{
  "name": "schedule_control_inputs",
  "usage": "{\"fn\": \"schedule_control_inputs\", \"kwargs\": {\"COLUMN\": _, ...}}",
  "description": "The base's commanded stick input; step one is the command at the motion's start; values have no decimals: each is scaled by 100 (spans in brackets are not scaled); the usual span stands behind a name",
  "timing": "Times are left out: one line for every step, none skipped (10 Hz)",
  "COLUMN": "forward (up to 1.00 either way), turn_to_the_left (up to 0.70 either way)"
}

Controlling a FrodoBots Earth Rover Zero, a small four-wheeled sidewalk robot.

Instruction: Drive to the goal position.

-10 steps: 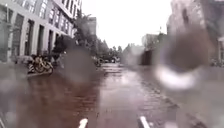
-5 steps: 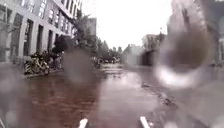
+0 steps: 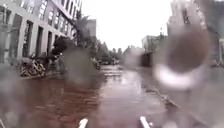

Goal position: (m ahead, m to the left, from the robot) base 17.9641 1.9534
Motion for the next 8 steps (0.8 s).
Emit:
{"fn": "schedule_control_inputs", "kwargs": {"forward": 70, "turn_to_the_left": 0}}
{"fn": "schedule_control_inputs", "kwargs": {"forward": 70, "turn_to_the_left": 0}}
{"fn": "schedule_control_inputs", "kwargs": {"forward": 70, "turn_to_the_left": 0}}
{"fn": "schedule_control_inputs", "kwargs": {"forward": 70, "turn_to_the_left": 0}}
{"fn": "schedule_control_inputs", "kwargs": {"forward": 70, "turn_to_the_left": 0}}
{"fn": "schedule_control_inputs", "kwargs": {"forward": 70, "turn_to_the_left": 0}}
{"fn": "schedule_control_inputs", "kwargs": {"forward": 70, "turn_to_the_left": 0}}
{"fn": "schedule_control_inputs", "kwargs": {"forward": 70, "turn_to_the_left": 0}}
